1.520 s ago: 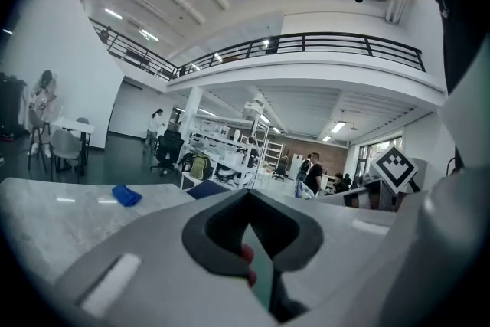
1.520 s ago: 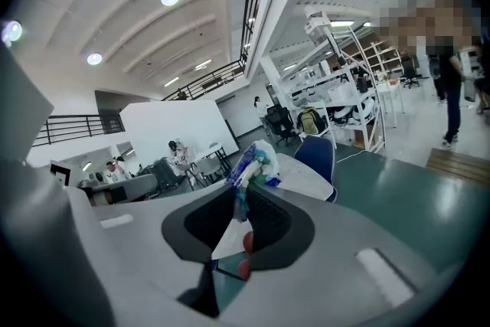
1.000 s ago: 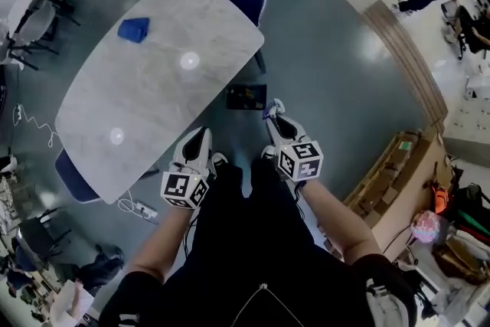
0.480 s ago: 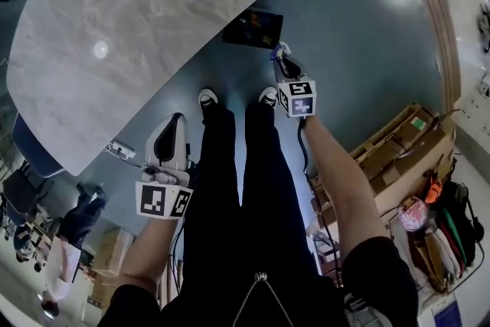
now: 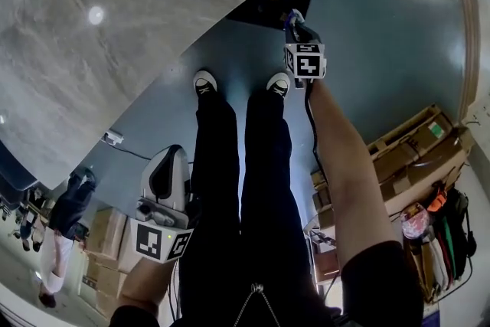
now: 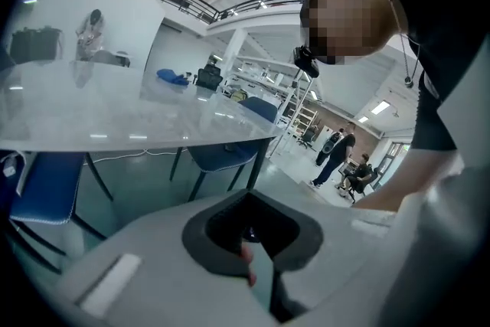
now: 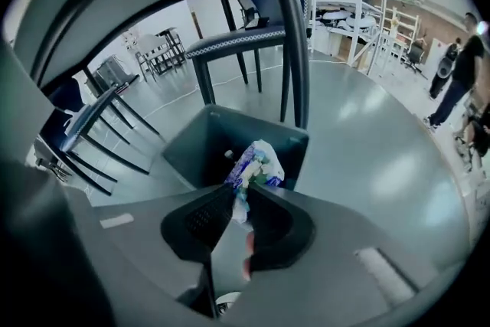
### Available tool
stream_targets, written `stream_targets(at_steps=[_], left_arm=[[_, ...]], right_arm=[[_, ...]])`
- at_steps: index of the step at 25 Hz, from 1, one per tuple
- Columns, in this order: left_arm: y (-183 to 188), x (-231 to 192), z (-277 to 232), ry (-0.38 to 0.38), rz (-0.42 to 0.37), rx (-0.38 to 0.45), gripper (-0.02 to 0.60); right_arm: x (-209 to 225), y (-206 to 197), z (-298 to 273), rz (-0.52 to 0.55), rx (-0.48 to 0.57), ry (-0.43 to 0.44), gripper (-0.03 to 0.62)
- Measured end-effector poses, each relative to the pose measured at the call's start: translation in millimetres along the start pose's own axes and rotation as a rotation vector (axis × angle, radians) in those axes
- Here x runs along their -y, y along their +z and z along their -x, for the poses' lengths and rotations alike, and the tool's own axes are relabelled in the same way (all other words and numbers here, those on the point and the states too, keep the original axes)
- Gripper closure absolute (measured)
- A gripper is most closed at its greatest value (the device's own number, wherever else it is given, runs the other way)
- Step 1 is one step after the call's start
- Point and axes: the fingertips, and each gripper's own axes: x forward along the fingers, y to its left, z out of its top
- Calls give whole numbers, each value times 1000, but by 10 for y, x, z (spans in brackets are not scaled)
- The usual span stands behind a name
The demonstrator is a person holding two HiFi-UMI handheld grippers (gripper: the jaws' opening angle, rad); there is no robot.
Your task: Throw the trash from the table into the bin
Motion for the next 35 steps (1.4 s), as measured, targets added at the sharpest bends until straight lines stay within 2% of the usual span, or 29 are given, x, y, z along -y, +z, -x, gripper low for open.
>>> stream_targets(at_steps=[7,10,12,18,22,26,31,35], left_arm=[[-410,-192,180,48,27,-34,581],[-490,-256,242,67,28,-42,581],[-508,-286,268,77,31,-40,581],[-415,-201,355,75,44,-5,581],[-27,45,440,32,43,49,581],[509,353,519,-31,5,127,581],[1207,739,825,-72,-49,143,581],[1856,1017,938,-140,-134,228,581]], right_arm=[[37,-96,-486,14,-13,-40,498],[14,-113,-569,19,-11,-38,462],[36,-118,-576,18,-15,-47,430],[21,11,-224,13,13,-55,422],[-95,217,497,2,78,-26,451],[-277,671,1522,-9,213,29,481],[-647,1120,3082,-158,334,113,534],[-834,1730,4126,-209,481,140,566]])
